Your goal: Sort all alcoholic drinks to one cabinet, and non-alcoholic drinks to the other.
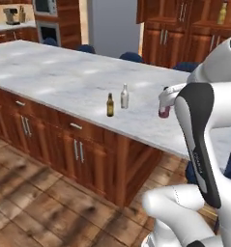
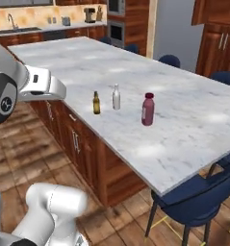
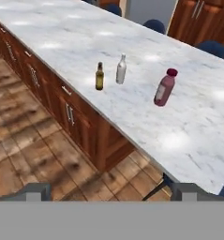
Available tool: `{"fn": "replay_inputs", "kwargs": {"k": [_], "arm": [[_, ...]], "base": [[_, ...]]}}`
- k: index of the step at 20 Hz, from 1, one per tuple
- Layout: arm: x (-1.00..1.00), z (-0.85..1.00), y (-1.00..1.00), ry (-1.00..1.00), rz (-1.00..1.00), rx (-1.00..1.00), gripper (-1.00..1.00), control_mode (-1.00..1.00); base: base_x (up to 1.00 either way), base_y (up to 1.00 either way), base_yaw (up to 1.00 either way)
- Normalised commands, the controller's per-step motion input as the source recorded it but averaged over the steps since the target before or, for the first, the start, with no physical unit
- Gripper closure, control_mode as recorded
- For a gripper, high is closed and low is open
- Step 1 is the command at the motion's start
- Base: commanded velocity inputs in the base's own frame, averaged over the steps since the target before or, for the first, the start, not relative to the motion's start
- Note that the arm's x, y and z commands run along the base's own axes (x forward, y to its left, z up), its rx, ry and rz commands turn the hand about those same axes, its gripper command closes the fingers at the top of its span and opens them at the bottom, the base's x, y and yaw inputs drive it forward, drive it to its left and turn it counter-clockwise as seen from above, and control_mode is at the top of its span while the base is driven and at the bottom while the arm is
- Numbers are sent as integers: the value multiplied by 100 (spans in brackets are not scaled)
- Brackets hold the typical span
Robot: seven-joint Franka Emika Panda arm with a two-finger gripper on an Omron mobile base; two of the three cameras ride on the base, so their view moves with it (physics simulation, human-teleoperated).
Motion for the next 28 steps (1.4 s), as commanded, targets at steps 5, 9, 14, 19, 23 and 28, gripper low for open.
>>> {"fn": "replay_inputs", "kwargs": {"k": [5,9,14,19,23,28], "arm": [[0,0,0,0,0,0,-100,100],[0,0,0,0,0,0,-100,100],[0,0,0,0,0,0,-100,100],[0,0,0,0,0,0,-100,100],[0,0,0,0,0,0,-100,100],[0,0,0,0,0,0,-100,100]], "base": [[38,40,-65],[39,31,-62],[48,60,-51],[25,29,-26],[49,8,-29],[58,19,-37]]}}
